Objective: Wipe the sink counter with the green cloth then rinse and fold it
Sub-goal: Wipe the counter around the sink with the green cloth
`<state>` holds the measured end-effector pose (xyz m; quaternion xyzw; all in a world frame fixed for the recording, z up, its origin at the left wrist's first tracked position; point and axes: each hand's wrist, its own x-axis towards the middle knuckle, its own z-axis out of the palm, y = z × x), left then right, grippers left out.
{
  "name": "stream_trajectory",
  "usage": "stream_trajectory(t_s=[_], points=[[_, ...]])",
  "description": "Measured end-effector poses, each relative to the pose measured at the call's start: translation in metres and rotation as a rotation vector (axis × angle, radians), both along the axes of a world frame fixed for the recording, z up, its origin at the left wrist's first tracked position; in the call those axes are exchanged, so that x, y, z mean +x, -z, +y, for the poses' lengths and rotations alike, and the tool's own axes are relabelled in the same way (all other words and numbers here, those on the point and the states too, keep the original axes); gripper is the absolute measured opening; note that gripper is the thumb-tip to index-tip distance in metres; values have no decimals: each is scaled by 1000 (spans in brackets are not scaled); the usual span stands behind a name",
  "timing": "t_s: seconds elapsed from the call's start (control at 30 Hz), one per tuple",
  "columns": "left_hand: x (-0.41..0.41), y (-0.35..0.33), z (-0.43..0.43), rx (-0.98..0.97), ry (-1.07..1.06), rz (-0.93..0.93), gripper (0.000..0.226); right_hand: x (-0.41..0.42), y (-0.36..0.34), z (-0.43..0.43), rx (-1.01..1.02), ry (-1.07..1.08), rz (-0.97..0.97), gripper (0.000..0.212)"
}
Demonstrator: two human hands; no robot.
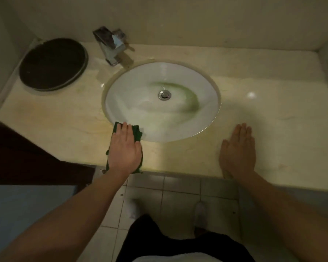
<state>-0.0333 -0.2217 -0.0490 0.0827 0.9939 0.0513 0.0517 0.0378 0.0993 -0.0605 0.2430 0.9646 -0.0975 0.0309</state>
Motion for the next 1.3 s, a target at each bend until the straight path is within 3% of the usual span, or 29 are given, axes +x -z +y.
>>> stream_trajectory(t_s=[0.23, 0.33, 0.4, 0.5, 0.7, 0.87, 1.0, 1.17, 1.3], points=[[-19, 1, -25, 160, 44, -72, 68, -6, -9, -73, -23, 150, 46, 72], [-24, -13, -47, 455, 101, -188, 63, -22, -28, -174, -94, 16, 154, 70], [-28, -23, -80, 582, 128, -153, 62, -35, -38, -247, -141, -125, 171, 65], [-54, -23, -143, 442, 97, -27, 64, -62, -37, -323, -153, -238, 131, 65], [-125, -13, -241, 151, -13, -17, 69, -77, -11, -359, 1, -132, 6, 69], [-137, 2, -268, 47, 23, -89, 70, -82, -9, -392, 7, -123, 33, 70], [-139, 8, -268, 61, 18, -65, 72, -140, -6, -420, -24, -146, 52, 70], [-141, 17, -271, 37, 28, -51, 71, -210, -7, -451, -39, -379, 51, 67], [-141, 15, -271, 14, 58, -41, 70, -168, -11, -463, -77, -586, 46, 66]])
